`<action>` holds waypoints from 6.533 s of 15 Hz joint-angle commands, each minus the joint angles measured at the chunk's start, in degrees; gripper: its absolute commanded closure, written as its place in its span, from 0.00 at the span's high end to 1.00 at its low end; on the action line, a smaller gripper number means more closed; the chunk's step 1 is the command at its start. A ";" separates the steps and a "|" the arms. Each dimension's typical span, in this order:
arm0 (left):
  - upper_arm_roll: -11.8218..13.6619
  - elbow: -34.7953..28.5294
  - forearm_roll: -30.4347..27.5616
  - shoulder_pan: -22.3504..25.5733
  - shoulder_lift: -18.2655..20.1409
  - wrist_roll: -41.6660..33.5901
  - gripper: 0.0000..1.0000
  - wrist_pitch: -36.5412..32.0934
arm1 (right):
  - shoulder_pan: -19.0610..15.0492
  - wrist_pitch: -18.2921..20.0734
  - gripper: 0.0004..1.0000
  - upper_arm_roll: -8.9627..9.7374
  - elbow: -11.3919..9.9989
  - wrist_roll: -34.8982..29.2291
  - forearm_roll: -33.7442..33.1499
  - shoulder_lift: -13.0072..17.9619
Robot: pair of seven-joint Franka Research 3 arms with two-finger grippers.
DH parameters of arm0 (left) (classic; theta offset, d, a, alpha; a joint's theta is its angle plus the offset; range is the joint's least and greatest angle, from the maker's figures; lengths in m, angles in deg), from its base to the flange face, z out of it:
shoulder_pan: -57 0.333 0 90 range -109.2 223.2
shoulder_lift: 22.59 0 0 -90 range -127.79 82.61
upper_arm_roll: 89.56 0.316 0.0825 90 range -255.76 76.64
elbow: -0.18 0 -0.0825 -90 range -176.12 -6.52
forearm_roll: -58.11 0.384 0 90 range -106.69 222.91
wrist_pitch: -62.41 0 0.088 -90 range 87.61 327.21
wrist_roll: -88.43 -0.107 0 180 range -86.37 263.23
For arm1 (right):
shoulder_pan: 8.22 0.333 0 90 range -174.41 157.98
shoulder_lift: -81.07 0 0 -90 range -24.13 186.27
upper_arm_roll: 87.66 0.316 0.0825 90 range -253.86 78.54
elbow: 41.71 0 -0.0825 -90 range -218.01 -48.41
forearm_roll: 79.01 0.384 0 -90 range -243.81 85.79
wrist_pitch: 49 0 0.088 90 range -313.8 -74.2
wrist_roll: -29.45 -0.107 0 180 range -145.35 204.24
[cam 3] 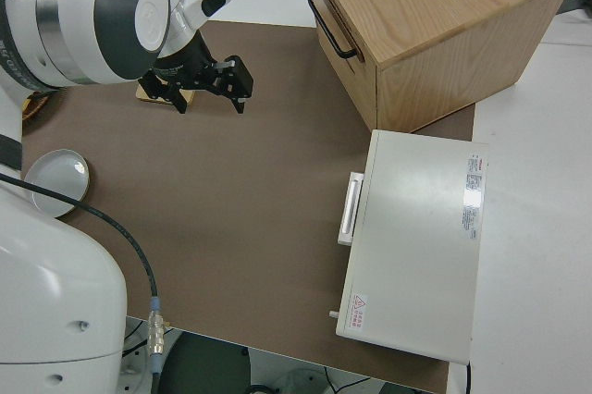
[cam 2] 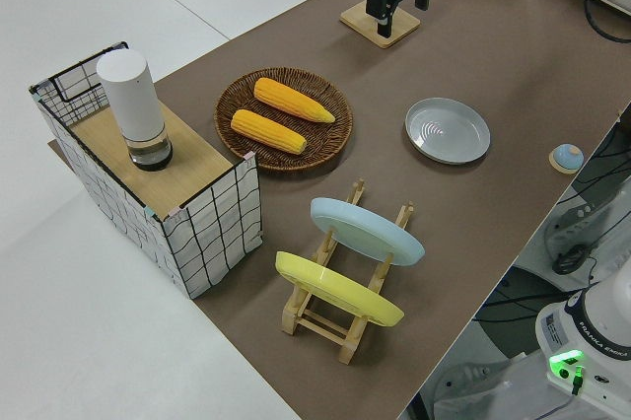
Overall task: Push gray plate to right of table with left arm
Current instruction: 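Move the left gripper down to the edge of the gray plate, then lower the left gripper against the gray plate's rim nearest the arm, then push the gray plate with the left gripper toward the toaster oven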
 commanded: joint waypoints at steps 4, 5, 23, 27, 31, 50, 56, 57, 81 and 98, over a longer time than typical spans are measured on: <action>-0.83 -21.05 -1.36 -2.42 9.45 -0.10 0.99 14.24 | -0.65 0.69 0.98 0.32 -0.03 0.15 0.46 0.43; -0.83 -23.77 -1.36 -2.77 10.42 -0.10 0.99 16.17 | -0.65 0.69 0.98 0.32 0.06 0.06 0.46 0.43; -1.18 -49.72 -3.38 -7.78 13.42 14.22 0.99 41.93 | -0.65 0.69 0.98 0.32 -0.03 0.15 0.46 0.43; -1.18 -54.29 -3.29 -8.49 13.24 13.97 0.99 47.55 | -0.65 0.69 0.98 0.23 0.06 0.15 0.46 0.43; -1.18 -55.62 -3.29 -8.49 12.01 13.70 0.99 49.59 | -0.65 0.69 0.98 0.32 0.06 0.15 0.46 0.43; -1.10 -55.18 -3.29 -9.54 7.79 14.23 0.00 52.67 | -0.65 0.69 0.98 0.23 0.06 0.15 0.46 0.43; -1.27 -54.91 -3.38 -9.72 7.62 15.63 0.00 52.75 | -0.65 0.69 0.98 0.32 0.06 0.15 0.46 0.43; -1.62 -54.57 -3.38 -10.50 7.35 16.94 0.00 52.84 | -0.65 0.69 0.98 0.32 -0.03 0.15 0.46 0.43; -1.97 -32.78 -5.93 -41.17 -13.73 57.02 0.00 58.38 | -0.65 0.69 0.98 0.32 -0.03 0.15 0.46 0.43; -1.89 -26.79 -5.14 -45.40 -18.22 61.51 0.18 57.85 | -0.65 0.69 0.98 0.32 -0.03 0.06 0.46 0.43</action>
